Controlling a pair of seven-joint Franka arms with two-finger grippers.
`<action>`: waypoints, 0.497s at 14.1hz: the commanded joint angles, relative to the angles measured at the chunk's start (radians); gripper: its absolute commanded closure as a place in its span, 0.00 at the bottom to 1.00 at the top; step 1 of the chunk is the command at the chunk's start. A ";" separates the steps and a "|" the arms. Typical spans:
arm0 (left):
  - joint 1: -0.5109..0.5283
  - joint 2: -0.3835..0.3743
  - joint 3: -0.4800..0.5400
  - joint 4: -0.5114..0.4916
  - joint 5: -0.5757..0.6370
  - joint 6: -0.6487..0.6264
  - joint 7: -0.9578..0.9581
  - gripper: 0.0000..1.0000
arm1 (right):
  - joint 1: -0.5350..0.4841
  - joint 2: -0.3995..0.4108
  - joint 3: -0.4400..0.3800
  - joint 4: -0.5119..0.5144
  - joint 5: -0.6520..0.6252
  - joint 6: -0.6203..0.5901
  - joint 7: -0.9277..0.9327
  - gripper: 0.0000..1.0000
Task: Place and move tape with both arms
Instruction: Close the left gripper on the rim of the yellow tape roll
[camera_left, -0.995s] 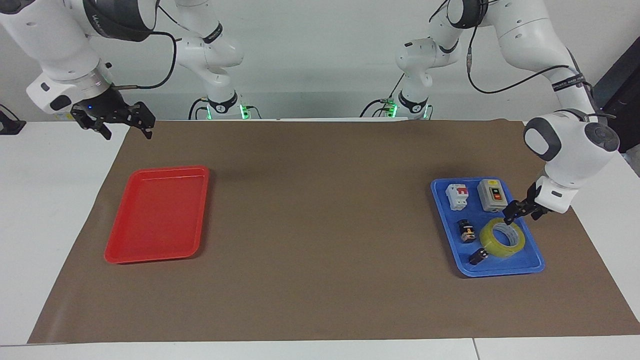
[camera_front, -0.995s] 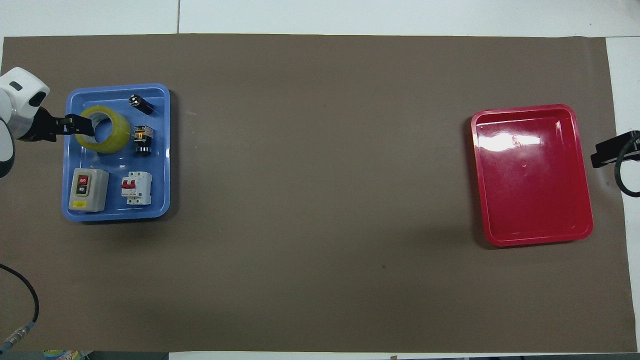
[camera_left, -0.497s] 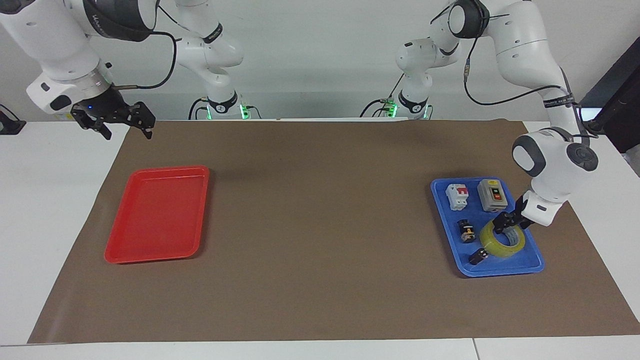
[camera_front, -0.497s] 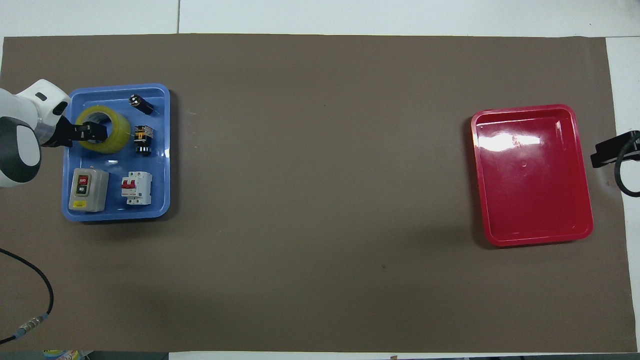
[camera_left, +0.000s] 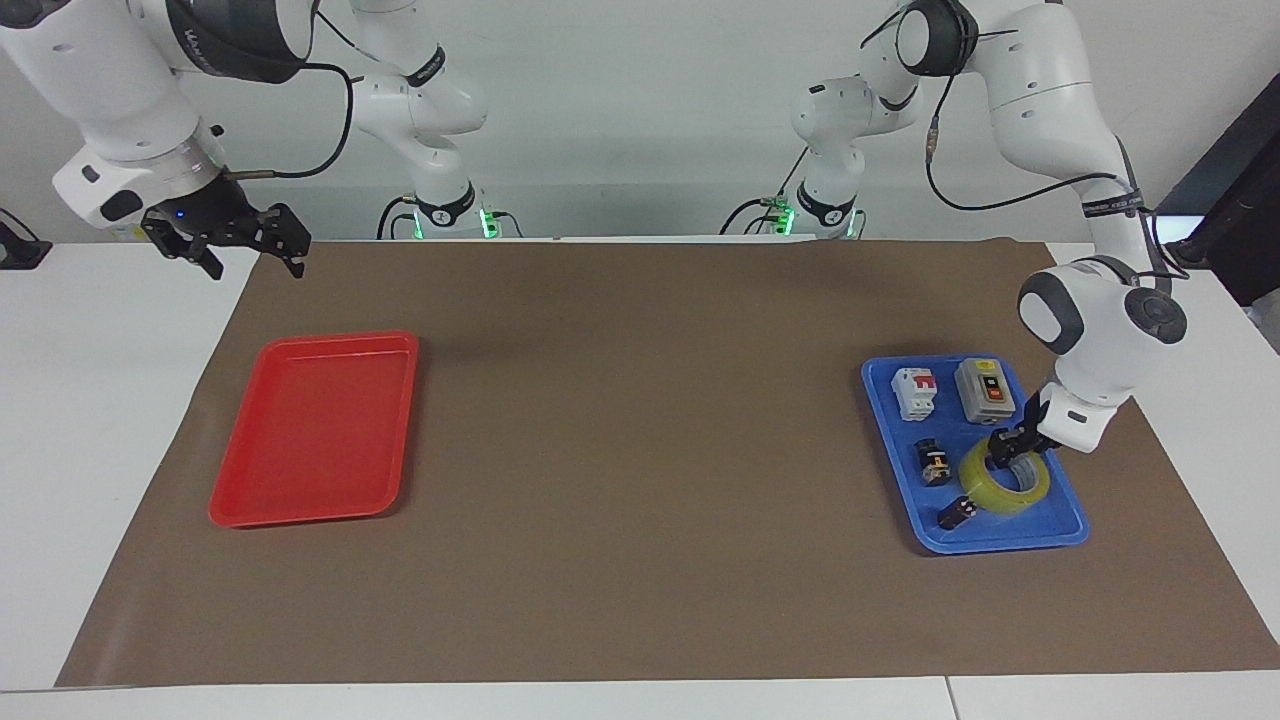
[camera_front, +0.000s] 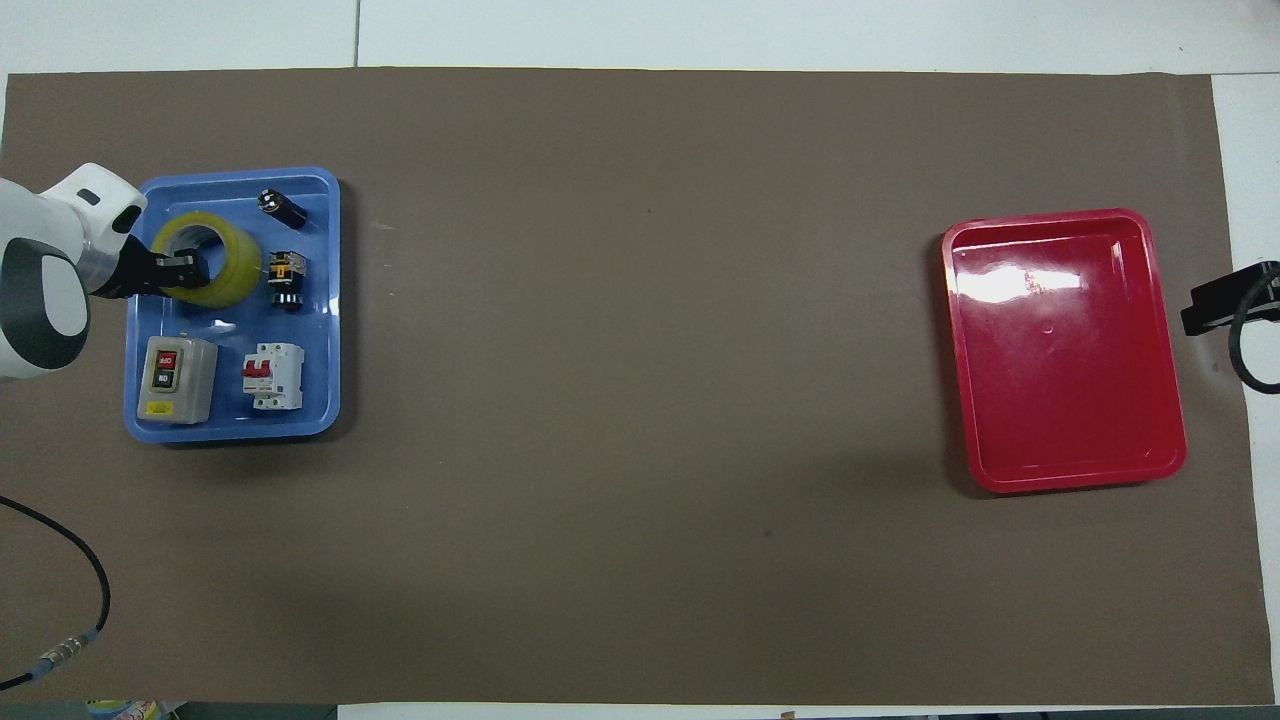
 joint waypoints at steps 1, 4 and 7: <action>-0.006 -0.050 0.003 -0.040 -0.003 0.007 -0.020 1.00 | -0.008 -0.017 0.005 -0.015 0.004 0.000 -0.031 0.00; -0.005 -0.131 0.006 -0.030 -0.002 -0.068 -0.020 1.00 | -0.008 -0.017 0.005 -0.015 0.004 0.000 -0.031 0.00; -0.009 -0.206 0.002 -0.017 0.006 -0.172 -0.023 1.00 | -0.008 -0.017 0.005 -0.015 0.006 0.000 -0.031 0.00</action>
